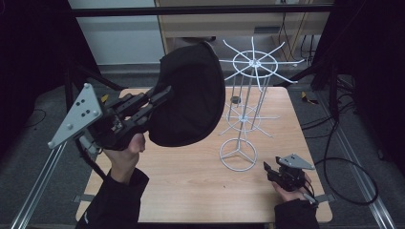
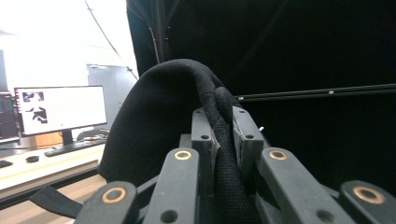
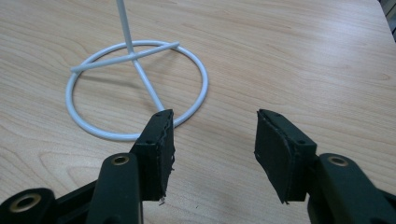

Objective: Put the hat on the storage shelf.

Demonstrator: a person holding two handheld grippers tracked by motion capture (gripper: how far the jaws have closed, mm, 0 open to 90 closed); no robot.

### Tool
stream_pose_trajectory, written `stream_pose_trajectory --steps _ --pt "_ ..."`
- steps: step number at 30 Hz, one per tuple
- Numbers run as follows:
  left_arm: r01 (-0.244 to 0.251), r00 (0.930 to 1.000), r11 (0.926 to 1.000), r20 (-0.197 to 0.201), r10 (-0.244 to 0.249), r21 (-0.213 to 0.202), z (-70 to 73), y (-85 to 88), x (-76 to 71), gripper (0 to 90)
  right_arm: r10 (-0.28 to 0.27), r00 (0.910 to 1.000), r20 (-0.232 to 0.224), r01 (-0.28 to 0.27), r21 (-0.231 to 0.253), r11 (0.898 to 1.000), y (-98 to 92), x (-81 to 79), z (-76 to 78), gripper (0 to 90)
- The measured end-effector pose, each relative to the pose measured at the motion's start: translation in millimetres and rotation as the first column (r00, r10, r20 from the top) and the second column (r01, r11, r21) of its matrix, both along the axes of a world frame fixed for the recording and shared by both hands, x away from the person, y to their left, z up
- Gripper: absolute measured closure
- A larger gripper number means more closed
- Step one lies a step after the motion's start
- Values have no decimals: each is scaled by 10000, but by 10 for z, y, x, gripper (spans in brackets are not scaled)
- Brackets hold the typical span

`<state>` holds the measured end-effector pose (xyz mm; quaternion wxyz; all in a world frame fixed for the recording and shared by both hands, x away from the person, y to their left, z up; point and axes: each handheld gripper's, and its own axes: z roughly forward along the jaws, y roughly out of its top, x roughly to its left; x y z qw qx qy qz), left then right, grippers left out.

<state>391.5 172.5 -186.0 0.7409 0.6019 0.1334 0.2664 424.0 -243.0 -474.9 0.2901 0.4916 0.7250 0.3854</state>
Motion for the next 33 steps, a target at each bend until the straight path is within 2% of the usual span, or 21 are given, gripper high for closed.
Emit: stream_pose_trajectory --steps 5,8,14,17,21,27,33 --pt "264 9995 9995 -179 -262 161 -12 -155 81 814 12 10000 -21 -12 11 10000 0 1 -1 474" --pt "477 9972 9980 -589 -451 424 -82 -252 173 814 43 10000 -7 -43 -11 10000 0 2 -3 475" --pt "621 9907 9946 -1259 -514 826 -267 -300 311 810 72 10000 -36 -72 -49 10000 -2 8 -9 475" --pt "595 9883 9941 -1457 -459 906 -328 -282 339 807 56 10000 -64 -56 -33 10000 1 7 -12 473" --pt "452 9849 9916 -1716 -239 1213 -421 -258 366 798 58 9999 -122 -58 -8 10000 3 6 -12 471" --pt "271 9747 9851 -2233 116 1696 -585 -261 417 795 45 9998 -169 -45 9 10000 6 6 -17 466" --pt "236 9654 9766 -2588 332 2135 -727 -318 479 792 36 9998 -197 -37 -52 10000 1 12 -26 461"
